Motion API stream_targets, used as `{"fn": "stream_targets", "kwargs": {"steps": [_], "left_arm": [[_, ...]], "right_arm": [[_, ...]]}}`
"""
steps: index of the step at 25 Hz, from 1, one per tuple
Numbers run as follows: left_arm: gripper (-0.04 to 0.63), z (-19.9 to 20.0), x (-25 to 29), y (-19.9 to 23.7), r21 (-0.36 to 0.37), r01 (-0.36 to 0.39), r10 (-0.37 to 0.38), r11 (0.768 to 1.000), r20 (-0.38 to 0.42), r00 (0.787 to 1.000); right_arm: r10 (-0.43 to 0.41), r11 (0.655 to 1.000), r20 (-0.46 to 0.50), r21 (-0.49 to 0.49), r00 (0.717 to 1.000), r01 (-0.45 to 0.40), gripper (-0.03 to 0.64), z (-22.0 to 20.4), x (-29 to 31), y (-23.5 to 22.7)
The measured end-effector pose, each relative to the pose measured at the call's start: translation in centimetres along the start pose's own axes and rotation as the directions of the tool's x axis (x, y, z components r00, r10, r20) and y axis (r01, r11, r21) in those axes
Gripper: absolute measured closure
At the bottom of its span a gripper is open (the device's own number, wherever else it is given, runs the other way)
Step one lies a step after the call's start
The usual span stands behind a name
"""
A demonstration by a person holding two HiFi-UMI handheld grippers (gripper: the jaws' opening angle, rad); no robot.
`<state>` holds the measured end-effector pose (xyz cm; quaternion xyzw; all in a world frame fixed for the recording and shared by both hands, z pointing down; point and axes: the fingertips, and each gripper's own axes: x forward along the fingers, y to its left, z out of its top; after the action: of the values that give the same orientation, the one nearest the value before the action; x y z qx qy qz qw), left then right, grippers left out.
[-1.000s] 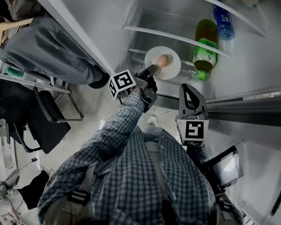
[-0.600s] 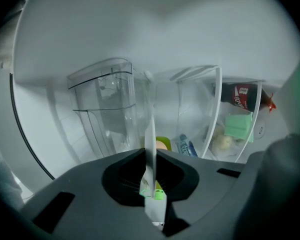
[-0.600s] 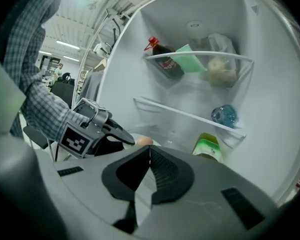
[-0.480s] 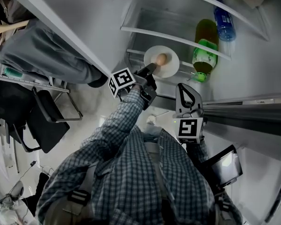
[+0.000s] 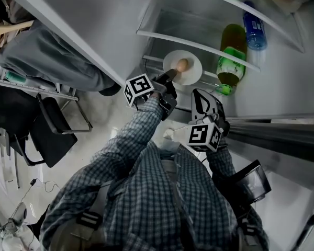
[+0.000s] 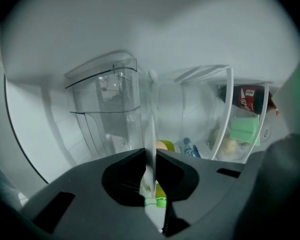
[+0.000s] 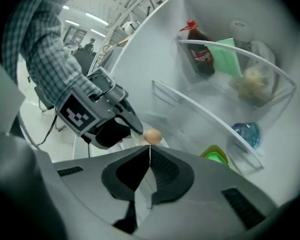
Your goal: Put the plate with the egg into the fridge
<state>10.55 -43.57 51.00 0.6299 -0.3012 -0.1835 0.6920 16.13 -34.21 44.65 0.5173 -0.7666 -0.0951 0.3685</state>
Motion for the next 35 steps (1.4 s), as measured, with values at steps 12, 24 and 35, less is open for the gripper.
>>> {"fn": "stream_targets", "kwargs": {"steps": [12, 24, 35], "left_arm": [[0.558, 0.0, 0.5, 0.4, -0.031, 0.013, -0.013, 0.999, -0.003, 1.000], [0.558, -0.1, 0.7, 0.4, -0.048, 0.022, -0.022, 0.999, -0.003, 1.000], [0.558, -0.2, 0.9, 0.2, -0.069, 0.043, -0.043, 0.997, -0.006, 0.999]], "right_arm": [[0.008, 0.952, -0.115, -0.303, 0.993, -0.042, 0.543, -1.1, 3.8, 2.6], [-0.081, 0.831, -0.107, -0.557, 0.991, 0.008, 0.540, -1.0, 6.5, 3.5], [-0.150, 0.766, -0.135, -0.642, 0.979, 0.029, 0.597, -1.1, 6.8, 3.0]]}}
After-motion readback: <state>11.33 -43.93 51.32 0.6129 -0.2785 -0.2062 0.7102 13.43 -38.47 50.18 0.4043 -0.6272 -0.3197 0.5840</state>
